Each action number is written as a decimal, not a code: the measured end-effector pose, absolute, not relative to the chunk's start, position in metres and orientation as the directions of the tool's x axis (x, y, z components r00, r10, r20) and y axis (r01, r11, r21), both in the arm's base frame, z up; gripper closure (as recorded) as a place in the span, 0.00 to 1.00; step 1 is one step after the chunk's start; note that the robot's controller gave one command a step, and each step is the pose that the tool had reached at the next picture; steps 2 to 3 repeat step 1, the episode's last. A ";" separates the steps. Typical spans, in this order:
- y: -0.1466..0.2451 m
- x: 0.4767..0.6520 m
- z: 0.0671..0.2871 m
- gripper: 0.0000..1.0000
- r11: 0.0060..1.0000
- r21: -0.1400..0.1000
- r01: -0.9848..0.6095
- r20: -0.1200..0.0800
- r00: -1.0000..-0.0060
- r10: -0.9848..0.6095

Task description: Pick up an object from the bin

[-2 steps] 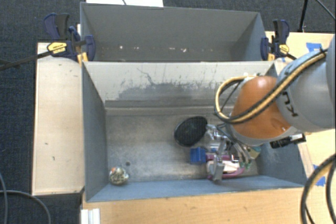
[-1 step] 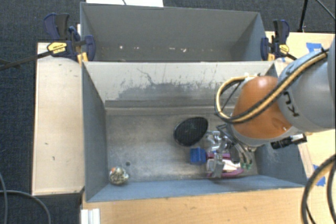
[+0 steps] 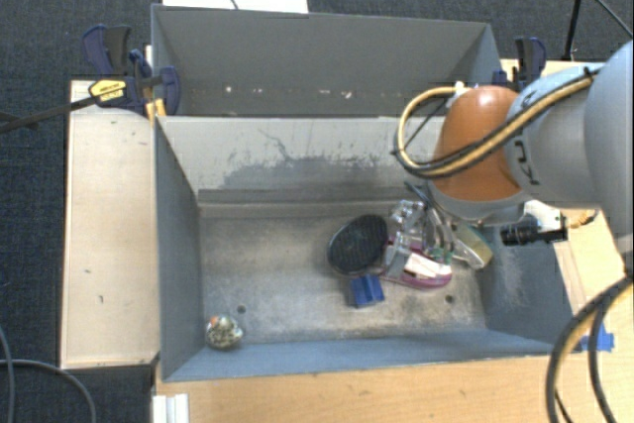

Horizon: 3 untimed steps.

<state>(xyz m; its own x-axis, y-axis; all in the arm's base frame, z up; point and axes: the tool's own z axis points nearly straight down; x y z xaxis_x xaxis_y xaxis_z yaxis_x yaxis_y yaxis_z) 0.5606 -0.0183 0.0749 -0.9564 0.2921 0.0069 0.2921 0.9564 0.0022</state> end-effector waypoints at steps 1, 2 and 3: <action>-0.028 0.565 0.229 1.00 0.953 0.003 0.302 -0.009 -0.953 0.303; -0.028 0.565 0.229 1.00 0.953 0.003 0.302 -0.009 -0.953 0.303; -0.028 0.565 0.229 1.00 0.953 0.003 0.302 -0.009 -0.953 0.303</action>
Offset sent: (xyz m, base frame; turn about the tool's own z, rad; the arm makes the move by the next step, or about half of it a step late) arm 0.0023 -0.0092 0.1502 0.0177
